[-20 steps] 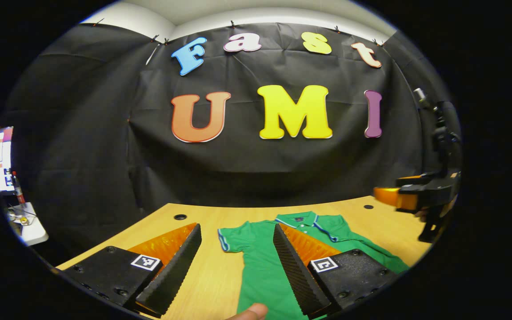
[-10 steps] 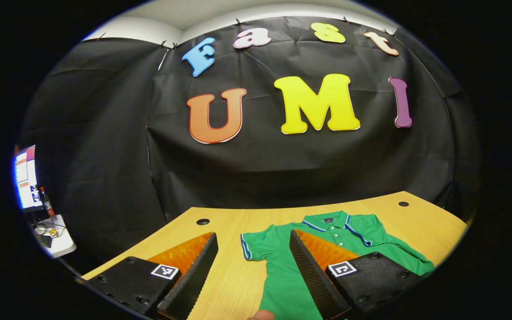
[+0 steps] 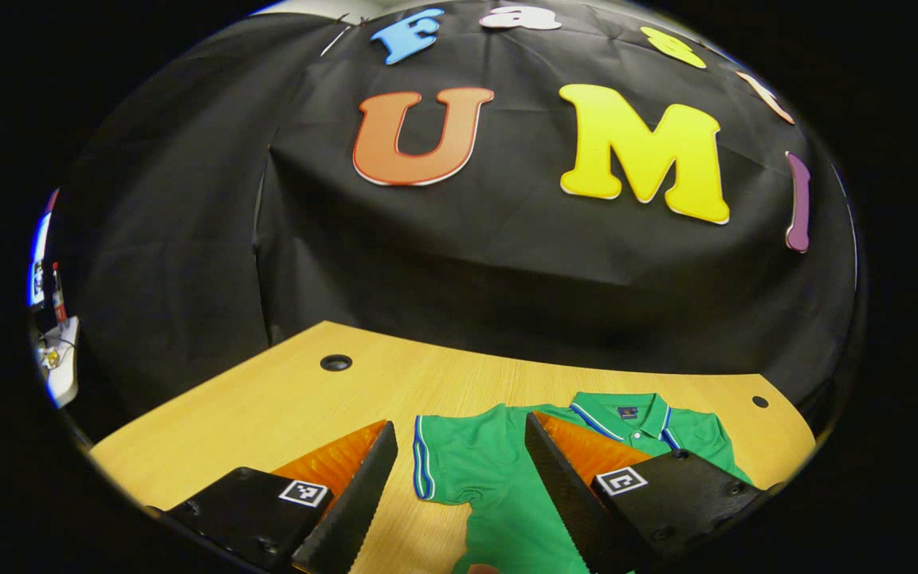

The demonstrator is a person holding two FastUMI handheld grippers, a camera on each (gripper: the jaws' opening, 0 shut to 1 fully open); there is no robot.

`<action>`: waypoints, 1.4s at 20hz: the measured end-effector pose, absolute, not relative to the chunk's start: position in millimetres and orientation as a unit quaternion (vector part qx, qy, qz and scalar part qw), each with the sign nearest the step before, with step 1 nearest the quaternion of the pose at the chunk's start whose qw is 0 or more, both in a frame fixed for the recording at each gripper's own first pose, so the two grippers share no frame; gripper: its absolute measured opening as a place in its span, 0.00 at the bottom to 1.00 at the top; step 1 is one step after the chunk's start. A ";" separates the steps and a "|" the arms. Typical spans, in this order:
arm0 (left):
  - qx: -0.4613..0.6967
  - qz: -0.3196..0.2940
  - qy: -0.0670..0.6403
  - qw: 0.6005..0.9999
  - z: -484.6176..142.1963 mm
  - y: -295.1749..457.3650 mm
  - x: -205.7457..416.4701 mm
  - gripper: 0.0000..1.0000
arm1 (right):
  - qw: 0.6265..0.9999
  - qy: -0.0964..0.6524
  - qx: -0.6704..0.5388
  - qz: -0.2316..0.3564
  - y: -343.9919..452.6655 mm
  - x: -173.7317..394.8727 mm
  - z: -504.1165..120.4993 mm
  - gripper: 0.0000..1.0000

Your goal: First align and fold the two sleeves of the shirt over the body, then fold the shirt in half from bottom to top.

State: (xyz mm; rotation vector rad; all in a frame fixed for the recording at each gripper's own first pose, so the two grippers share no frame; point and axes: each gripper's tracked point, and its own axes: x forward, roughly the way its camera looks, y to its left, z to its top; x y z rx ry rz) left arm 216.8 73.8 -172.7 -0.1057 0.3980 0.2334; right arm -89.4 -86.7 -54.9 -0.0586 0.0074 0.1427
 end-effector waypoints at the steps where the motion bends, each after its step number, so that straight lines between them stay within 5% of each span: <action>1: -0.036 0.127 0.207 0.970 -183.6 83.8 222.8 1.00 | 0.997 0.008 -0.036 0.067 -88.8 -88.6 -59.4 0.95; 7: 0.011 0.120 0.274 0.954 -234.9 101.5 226.5 1.00 | 0.993 0.044 -0.039 0.097 -65.8 -92.4 -85.7 0.96; 12: 0.036 0.087 0.280 0.955 -256.8 95.3 250.4 0.81 | 0.993 0.051 -0.054 0.093 -64.6 -87.1 -99.5 0.96; 17: 0.027 0.101 0.320 0.942 -288.1 101.5 252.5 0.72 | 0.992 0.073 -0.030 0.094 -71.4 -80.0 -112.6 0.95; 20: 0.026 0.094 0.340 0.935 -293.4 99.1 250.6 0.33 | 0.992 0.078 -0.018 0.093 -79.3 -78.7 -118.3 0.95; 22: 0.031 0.090 0.342 0.935 -290.7 95.3 251.7 0.17 | 0.993 0.081 -0.009 0.090 -86.5 -78.9 -120.5 0.95; 24: 0.030 0.082 0.348 0.933 -290.0 89.3 250.3 0.08 | 0.993 0.083 0.000 0.084 -94.9 -78.8 -123.0 0.95; 28: 0.033 0.079 0.337 0.938 -273.1 87.3 252.0 0.06 | 0.994 0.080 0.002 0.074 -109.6 -76.7 -127.0 0.95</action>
